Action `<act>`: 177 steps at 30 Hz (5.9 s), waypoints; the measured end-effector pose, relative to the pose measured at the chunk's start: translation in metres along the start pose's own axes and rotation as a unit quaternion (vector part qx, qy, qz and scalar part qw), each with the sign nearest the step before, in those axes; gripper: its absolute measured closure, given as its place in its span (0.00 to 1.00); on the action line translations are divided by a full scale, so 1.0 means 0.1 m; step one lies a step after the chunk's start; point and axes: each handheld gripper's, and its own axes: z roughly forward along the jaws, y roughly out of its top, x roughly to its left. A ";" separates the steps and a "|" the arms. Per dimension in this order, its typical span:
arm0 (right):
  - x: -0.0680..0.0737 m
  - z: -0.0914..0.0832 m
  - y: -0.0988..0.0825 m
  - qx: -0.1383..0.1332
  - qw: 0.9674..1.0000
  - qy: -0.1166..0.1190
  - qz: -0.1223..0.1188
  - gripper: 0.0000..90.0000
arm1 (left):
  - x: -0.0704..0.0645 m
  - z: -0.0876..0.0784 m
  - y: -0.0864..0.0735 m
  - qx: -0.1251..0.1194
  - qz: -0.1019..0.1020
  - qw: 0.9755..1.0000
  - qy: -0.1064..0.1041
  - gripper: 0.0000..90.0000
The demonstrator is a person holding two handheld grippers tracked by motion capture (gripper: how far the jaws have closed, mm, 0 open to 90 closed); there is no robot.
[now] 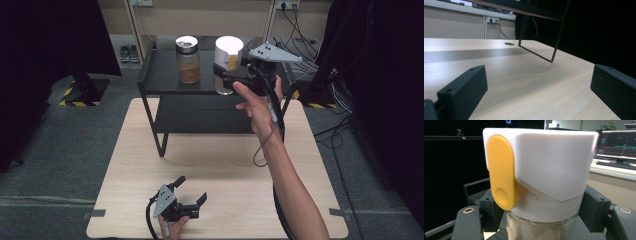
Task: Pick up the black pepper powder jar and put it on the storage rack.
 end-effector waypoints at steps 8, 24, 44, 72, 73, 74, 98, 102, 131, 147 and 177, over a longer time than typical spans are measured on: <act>0.03 0.15 0.05 0.005 1.000 -0.025 -0.006 0.34 | 0.00 0.00 0.00 0.000 0.000 1.000 0.000 0.01; 0.04 0.38 0.05 0.012 0.998 -0.056 -0.003 0.34 | 0.00 0.00 0.00 -0.001 0.000 1.000 -0.001 0.01; 0.02 0.48 -0.03 0.009 0.998 -0.067 -0.003 0.33 | 0.00 0.00 0.00 0.000 0.000 1.000 -0.001 0.01; 0.08 0.05 -0.27 -0.031 0.998 -0.036 0.030 0.01 | 0.00 0.00 0.00 -0.001 0.001 1.000 0.000 0.01; 0.07 0.02 -0.30 -0.033 0.998 -0.032 0.032 0.01 | 0.00 0.00 0.00 0.000 0.001 1.000 0.000 0.01; 0.07 -0.01 -0.32 -0.034 0.998 -0.029 0.033 0.01 | 0.00 0.00 0.00 0.000 0.002 1.000 0.000 0.01; 0.19 -0.51 -0.74 -0.053 0.998 0.005 0.024 0.00 | 0.00 0.00 0.00 -0.001 0.001 1.000 -0.001 0.00; 0.19 -0.55 -0.81 -0.053 0.998 0.010 0.027 0.00 | 0.00 0.00 0.00 -0.001 0.001 1.000 -0.001 0.00; 0.23 -0.72 -1.28 -0.042 0.998 0.026 0.039 0.00 | 0.00 0.00 0.00 0.000 0.000 1.000 -0.002 0.01; 0.26 -0.91 -1.83 -0.030 0.999 0.023 0.040 0.00 | 0.00 0.00 0.00 0.001 0.002 1.000 -0.001 0.01; 0.39 -1.08 -2.75 0.018 0.996 0.029 0.079 0.00 | 0.00 0.01 0.00 0.002 0.002 1.000 -0.003 0.00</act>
